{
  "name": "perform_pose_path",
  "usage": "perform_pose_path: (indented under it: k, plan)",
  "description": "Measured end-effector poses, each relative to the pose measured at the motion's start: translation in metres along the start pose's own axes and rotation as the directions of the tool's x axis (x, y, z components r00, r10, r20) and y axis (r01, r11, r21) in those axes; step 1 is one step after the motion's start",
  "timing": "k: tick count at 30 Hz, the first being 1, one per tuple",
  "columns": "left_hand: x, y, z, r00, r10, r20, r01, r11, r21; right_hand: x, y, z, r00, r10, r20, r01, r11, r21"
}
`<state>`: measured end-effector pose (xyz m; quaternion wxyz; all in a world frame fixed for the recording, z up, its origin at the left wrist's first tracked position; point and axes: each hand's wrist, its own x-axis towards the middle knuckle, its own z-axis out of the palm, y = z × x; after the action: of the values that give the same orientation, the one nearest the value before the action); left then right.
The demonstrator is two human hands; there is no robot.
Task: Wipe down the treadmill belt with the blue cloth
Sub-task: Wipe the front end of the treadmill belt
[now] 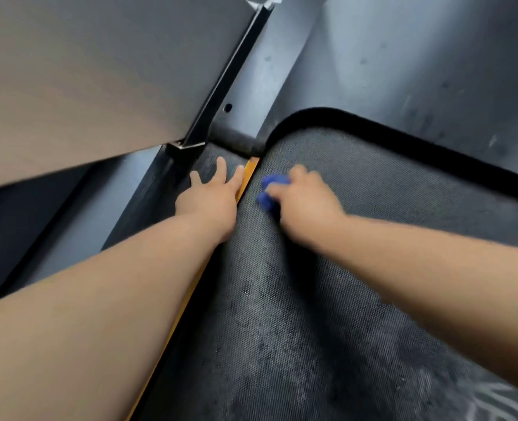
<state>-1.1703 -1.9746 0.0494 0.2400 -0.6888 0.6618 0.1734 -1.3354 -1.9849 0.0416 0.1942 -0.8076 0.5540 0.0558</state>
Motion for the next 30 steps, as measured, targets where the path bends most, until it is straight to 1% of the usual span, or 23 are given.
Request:
perform_pose_path:
  k: [2,3,4,5,7,8,9,10,13,14,15,17,18,20,21,22,24,25,26,27,28,29,30]
  plan:
    - [-0.001,-0.001,0.0,1.0,0.008,0.002,-0.008,1.0,0.008,-0.024,-0.016,0.017,0.96,-0.276,0.044,0.277,0.961,-0.022]
    - [-0.001,-0.002,0.001,1.0,0.017,-0.002,-0.017,1.0,0.011,-0.023,-0.008,0.018,0.938,-0.346,0.02,0.346,0.937,-0.05]
    - [0.0,-0.002,0.002,1.0,0.021,-0.008,-0.021,1.0,0.01,-0.013,0.004,0.014,0.946,-0.323,-0.015,0.32,0.943,-0.086]
    - [0.001,-0.004,0.002,1.0,0.02,-0.012,-0.02,1.0,0.012,0.001,0.017,0.009,0.975,-0.216,-0.056,0.208,0.971,-0.121]
    - [0.002,-0.005,0.001,1.0,0.019,0.002,-0.019,1.0,0.016,0.026,0.036,-0.006,0.981,0.125,-0.145,-0.138,0.987,-0.082]
    - [0.001,-0.003,0.0,1.0,0.015,0.008,-0.015,1.0,0.009,0.031,0.033,-0.011,0.963,0.246,-0.108,-0.252,0.967,-0.044]
    - [0.002,-0.002,0.001,1.0,0.009,0.007,-0.009,1.0,0.005,0.03,0.022,-0.013,0.958,0.277,-0.068,-0.281,0.958,-0.051]
    - [0.002,-0.002,0.001,1.0,0.004,0.002,-0.004,1.0,0.007,0.026,0.007,-0.012,0.97,0.243,-0.022,-0.244,0.969,-0.039]
    - [-0.002,-0.006,0.001,1.0,0.008,0.005,-0.008,1.0,-0.007,-0.003,-0.03,0.011,0.996,-0.036,0.078,0.032,0.998,0.053]
    - [-0.002,-0.007,0.002,1.0,0.011,0.004,-0.011,1.0,-0.007,-0.007,-0.029,0.017,0.993,-0.083,0.083,0.075,0.993,0.095]
    - [-0.002,-0.007,0.003,1.0,0.019,-0.001,-0.019,1.0,-0.003,-0.006,-0.023,0.017,0.995,-0.074,0.065,0.062,0.984,0.167]
    - [-0.001,-0.006,0.003,0.999,0.027,-0.023,-0.026,1.0,0.009,0.0,-0.001,0.006,0.999,0.04,0.029,-0.047,0.937,0.347]
    - [0.0,-0.006,0.004,0.999,0.025,-0.026,-0.024,1.0,0.011,0.003,0.011,0.0,0.994,0.104,0.011,-0.098,0.884,0.457]
    - [-0.001,-0.005,0.005,1.0,0.023,-0.014,-0.023,1.0,-0.003,0.0,0.033,-0.013,0.974,0.225,-0.019,-0.153,0.72,0.677]
    - [-0.001,-0.005,0.005,1.0,0.023,-0.012,-0.023,1.0,-0.01,-0.004,0.041,-0.019,0.956,0.288,-0.05,-0.153,0.639,0.754]
    - [-0.001,-0.005,0.005,1.0,0.028,-0.014,-0.028,1.0,-0.011,-0.008,0.048,-0.025,0.937,0.327,-0.122,-0.115,0.62,0.776]
    - [-0.002,-0.008,0.006,0.999,0.05,-0.015,-0.05,0.999,0.0,-0.016,0.054,-0.036,0.93,0.29,-0.226,-0.069,0.741,0.668]
    - [-0.003,-0.009,0.007,0.998,0.059,-0.01,-0.059,0.998,0.011,-0.02,0.052,-0.035,0.965,0.176,-0.195,-0.042,0.836,0.548]
    - [-0.003,-0.01,0.008,0.998,0.066,-0.005,-0.066,0.998,0.02,-0.025,0.047,-0.03,0.995,0.028,-0.093,0.01,0.922,0.388]
    - [-0.004,-0.011,0.008,0.997,0.071,0.001,-0.071,0.997,0.025,-0.031,0.039,-0.021,0.996,-0.082,0.026,0.073,0.966,0.249]
    - [-0.004,-0.011,0.007,0.997,0.073,0.007,-0.073,0.997,0.028,-0.037,0.032,-0.013,0.986,-0.124,0.111,0.107,0.983,0.151]
    - [-0.004,-0.011,0.006,0.997,0.074,0.012,-0.074,0.997,0.029,-0.039,0.026,-0.006,0.985,-0.125,0.118,0.111,0.986,0.122]
    - [-0.005,-0.011,0.005,0.997,0.076,0.016,-0.076,0.997,0.03,-0.039,0.022,-0.003,0.995,-0.092,0.044,0.083,0.981,0.172]
